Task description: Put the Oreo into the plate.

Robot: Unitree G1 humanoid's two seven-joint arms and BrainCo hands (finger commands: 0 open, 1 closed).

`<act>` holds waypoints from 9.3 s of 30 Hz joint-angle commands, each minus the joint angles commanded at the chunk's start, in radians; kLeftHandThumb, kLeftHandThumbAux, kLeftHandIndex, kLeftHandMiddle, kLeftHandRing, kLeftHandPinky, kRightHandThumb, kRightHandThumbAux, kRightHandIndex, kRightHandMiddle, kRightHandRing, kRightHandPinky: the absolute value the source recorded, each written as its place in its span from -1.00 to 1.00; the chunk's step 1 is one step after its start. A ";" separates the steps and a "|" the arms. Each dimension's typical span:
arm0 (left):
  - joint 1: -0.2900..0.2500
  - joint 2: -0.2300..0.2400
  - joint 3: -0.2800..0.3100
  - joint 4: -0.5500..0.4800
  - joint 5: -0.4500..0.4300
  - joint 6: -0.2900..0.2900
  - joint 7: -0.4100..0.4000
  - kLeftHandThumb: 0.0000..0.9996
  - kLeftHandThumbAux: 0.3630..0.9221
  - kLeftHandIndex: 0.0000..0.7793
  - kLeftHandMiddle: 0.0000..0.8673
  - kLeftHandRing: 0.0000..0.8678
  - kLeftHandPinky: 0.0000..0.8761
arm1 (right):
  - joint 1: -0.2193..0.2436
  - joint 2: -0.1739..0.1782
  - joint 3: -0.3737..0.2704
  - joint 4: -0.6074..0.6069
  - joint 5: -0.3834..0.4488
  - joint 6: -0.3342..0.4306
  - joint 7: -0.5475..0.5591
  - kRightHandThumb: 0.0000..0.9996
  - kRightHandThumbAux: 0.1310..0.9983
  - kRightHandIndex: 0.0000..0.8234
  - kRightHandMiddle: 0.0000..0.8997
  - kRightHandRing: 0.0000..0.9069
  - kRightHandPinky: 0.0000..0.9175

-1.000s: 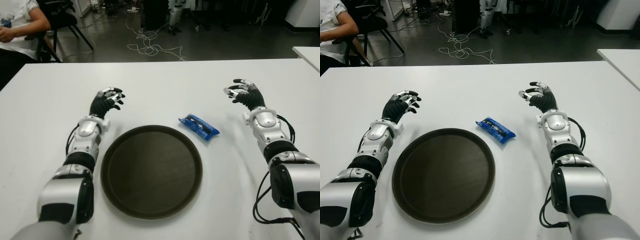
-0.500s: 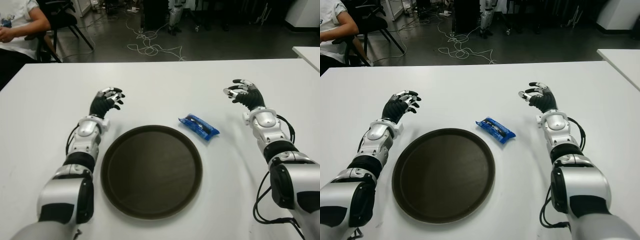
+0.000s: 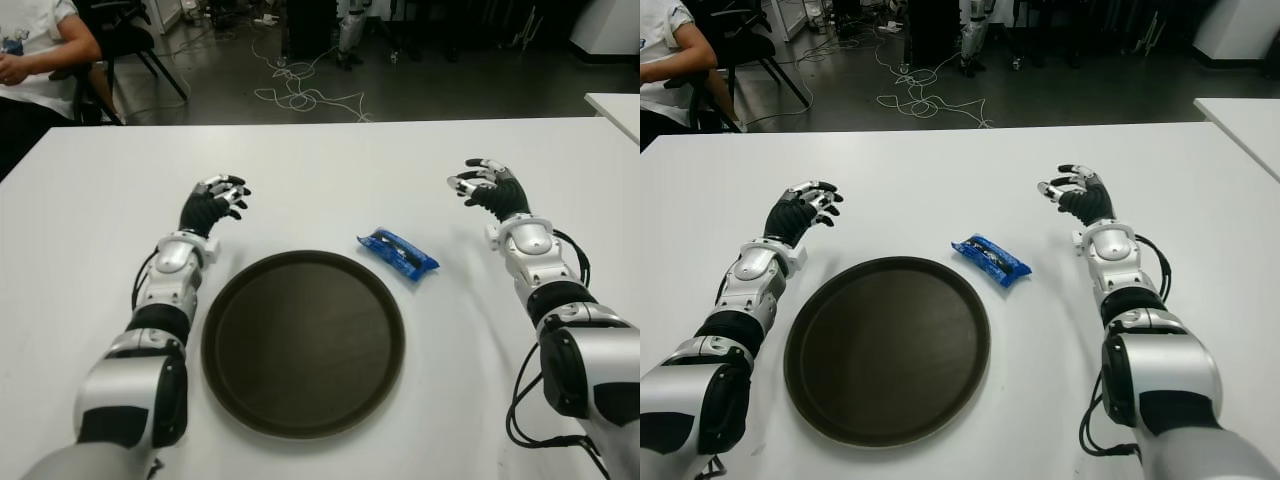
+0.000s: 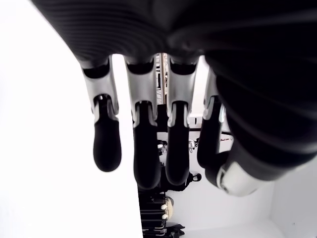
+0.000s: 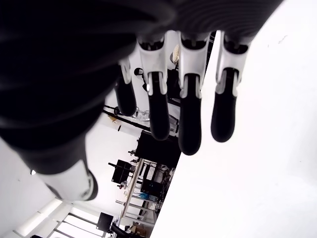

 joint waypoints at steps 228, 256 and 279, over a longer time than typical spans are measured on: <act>0.017 0.018 -0.009 -0.032 0.006 0.012 0.014 0.67 0.11 0.07 0.08 0.17 0.28 | 0.461 -0.001 0.502 -1.221 -0.750 0.510 0.028 -1.00 0.35 -0.80 -0.75 -0.74 -0.76; 0.016 0.021 -0.012 -0.030 0.011 0.009 0.013 0.67 0.11 0.07 0.08 0.19 0.31 | 0.428 -0.010 0.499 -1.178 -0.745 0.537 0.015 -1.00 0.34 -0.80 -0.78 -0.77 -0.77; 0.021 0.026 -0.017 -0.037 0.014 0.001 0.004 0.67 0.11 0.07 0.07 0.17 0.27 | 0.394 -0.011 0.497 -1.071 -0.728 0.499 -0.026 -1.00 0.41 -0.79 -0.76 -0.74 -0.76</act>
